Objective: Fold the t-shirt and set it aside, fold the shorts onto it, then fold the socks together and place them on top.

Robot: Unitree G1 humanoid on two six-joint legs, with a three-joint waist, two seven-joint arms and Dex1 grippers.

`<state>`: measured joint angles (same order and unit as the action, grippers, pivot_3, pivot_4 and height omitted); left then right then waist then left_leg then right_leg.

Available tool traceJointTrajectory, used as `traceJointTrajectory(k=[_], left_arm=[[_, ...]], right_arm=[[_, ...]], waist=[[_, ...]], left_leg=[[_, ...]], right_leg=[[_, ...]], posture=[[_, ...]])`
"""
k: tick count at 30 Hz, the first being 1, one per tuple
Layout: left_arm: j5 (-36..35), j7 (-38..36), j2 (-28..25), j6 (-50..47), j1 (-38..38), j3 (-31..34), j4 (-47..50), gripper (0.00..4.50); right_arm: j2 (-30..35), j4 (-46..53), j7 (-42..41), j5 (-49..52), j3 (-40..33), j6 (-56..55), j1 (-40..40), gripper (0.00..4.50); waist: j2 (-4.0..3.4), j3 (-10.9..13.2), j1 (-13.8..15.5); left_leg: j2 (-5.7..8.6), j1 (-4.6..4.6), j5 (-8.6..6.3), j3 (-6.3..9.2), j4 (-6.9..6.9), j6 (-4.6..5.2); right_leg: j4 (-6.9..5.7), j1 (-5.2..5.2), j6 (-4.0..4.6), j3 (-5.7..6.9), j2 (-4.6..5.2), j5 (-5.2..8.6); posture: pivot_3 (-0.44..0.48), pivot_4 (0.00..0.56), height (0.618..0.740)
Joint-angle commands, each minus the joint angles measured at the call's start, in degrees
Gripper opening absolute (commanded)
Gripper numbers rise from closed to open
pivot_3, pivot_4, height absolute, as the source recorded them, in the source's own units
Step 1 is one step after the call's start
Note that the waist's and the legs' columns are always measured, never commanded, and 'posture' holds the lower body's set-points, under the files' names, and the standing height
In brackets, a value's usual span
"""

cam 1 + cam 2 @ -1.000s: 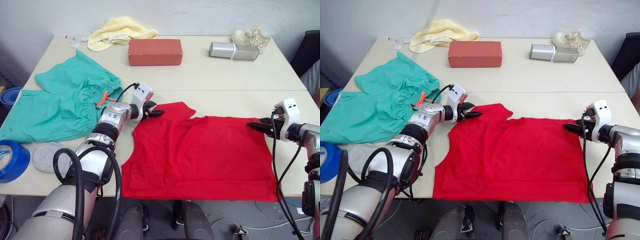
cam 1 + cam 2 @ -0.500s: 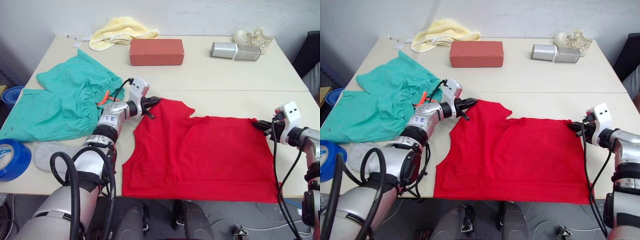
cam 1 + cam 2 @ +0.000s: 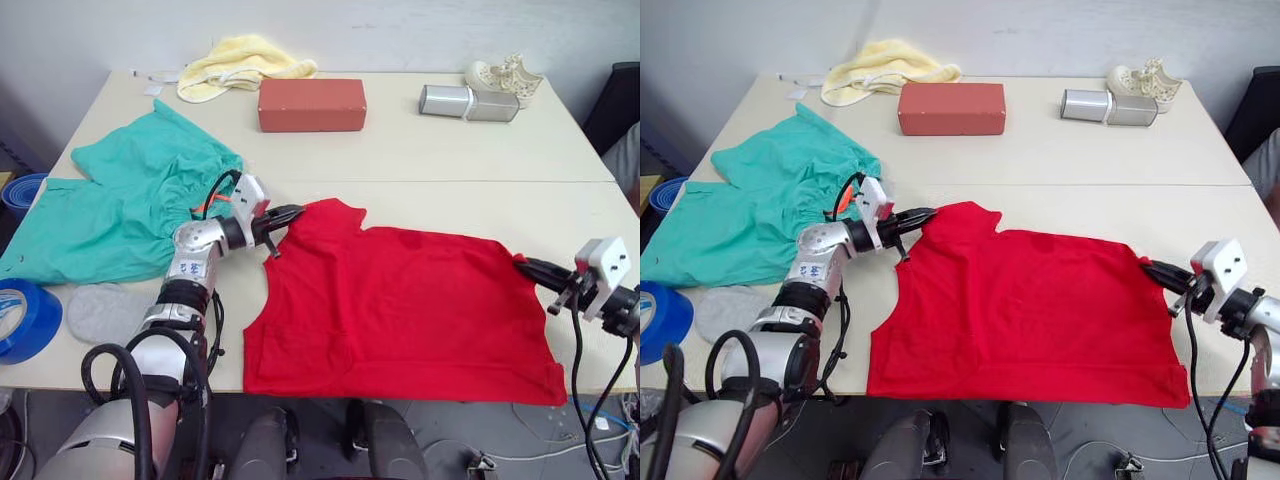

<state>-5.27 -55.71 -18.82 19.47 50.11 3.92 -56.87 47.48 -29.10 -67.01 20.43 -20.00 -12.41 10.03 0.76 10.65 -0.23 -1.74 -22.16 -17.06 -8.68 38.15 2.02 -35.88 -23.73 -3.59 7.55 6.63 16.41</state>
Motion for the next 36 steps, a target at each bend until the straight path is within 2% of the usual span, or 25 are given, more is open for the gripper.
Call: traceJointTrajectory(k=[1,13,21,25,26,28,31,36], left_arm=[[0.41,-1.54,-2.04,4.81,-2.52,-0.90,3.82,0.02],[-0.08,-4.13,-5.44,15.58,-10.64,-2.94,11.63,0.02],[0.72,-5.27,-8.62,19.05,-14.54,-4.62,13.44,0.02],[-2.17,-7.60,-8.37,15.00,-15.19,-4.55,14.35,0.02],[-3.23,-8.17,-8.25,13.27,-15.52,-4.24,15.11,0.19],[-5.14,-10.27,-8.76,9.19,-16.54,-4.34,18.09,0.62],[-8.06,-12.24,-10.31,1.20,-18.50,-4.19,25.19,1.48],[-15.15,-12.20,-13.76,-22.54,-20.02,-3.54,39.62,3.15]], right_arm=[[-0.63,1.52,-1.40,1.93,-2.72,-5.01,-2.91,0.00],[-0.99,-2.56,-2.71,0.63,-1.59,-14.58,-6.52,0.00],[-0.33,-4.29,-3.02,-1.22,-0.87,-18.81,-7.61,0.00],[0.15,-1.25,-6.67,3.79,-1.71,-10.86,-8.89,0.00],[0.36,-0.99,-6.67,3.35,-1.80,-11.96,-8.98,0.43],[1.13,1.20,-7.49,4.16,-2.46,-10.75,-10.10,0.97],[2.63,6.80,-8.81,7.13,-4.17,-6.25,-13.12,1.89],[6.17,20.98,-9.72,14.72,-9.98,6.09,-20.90,3.71]], waist=[[0.00,0.00,-0.05],[0.00,0.00,0.01],[-0.01,-0.01,-0.02],[-0.01,-0.01,0.05],[-0.01,-0.01,0.04],[-0.01,-0.01,0.03],[-0.02,-0.01,0.05],[-0.02,-0.01,0.18]], left_leg=[[0.00,0.01,0.00,0.00,0.00,0.00],[-0.02,0.07,-0.04,0.04,0.00,0.03],[-0.03,0.10,-0.06,0.04,0.00,0.04],[-0.02,0.10,-0.09,0.07,0.01,0.07],[-0.02,0.10,-0.09,0.08,0.02,0.07],[-0.02,0.10,-0.09,0.08,0.01,0.08],[-0.03,0.10,-0.10,0.10,0.00,0.06],[-0.04,0.09,-0.10,0.19,0.01,0.06]], right_leg=[[0.01,0.01,0.00,0.00,0.00,0.00],[-0.01,0.05,0.01,-0.02,0.07,-0.01],[-0.01,0.07,0.02,-0.02,0.07,-0.01],[0.00,0.09,0.02,-0.02,0.11,-0.01],[-0.01,0.09,0.02,-0.01,0.12,-0.01],[-0.01,0.09,0.02,-0.01,0.13,-0.01],[-0.01,0.10,0.02,0.00,0.11,-0.01],[-0.02,0.14,0.02,0.00,0.12,-0.01]], posture=[[0.000,0.150,0.740],[0.000,0.150,0.740],[0.000,0.150,0.740],[0.000,0.150,0.740],[0.000,0.150,0.740],[0.000,0.150,0.740],[0.000,0.150,0.740],[0.000,0.150,0.740]])
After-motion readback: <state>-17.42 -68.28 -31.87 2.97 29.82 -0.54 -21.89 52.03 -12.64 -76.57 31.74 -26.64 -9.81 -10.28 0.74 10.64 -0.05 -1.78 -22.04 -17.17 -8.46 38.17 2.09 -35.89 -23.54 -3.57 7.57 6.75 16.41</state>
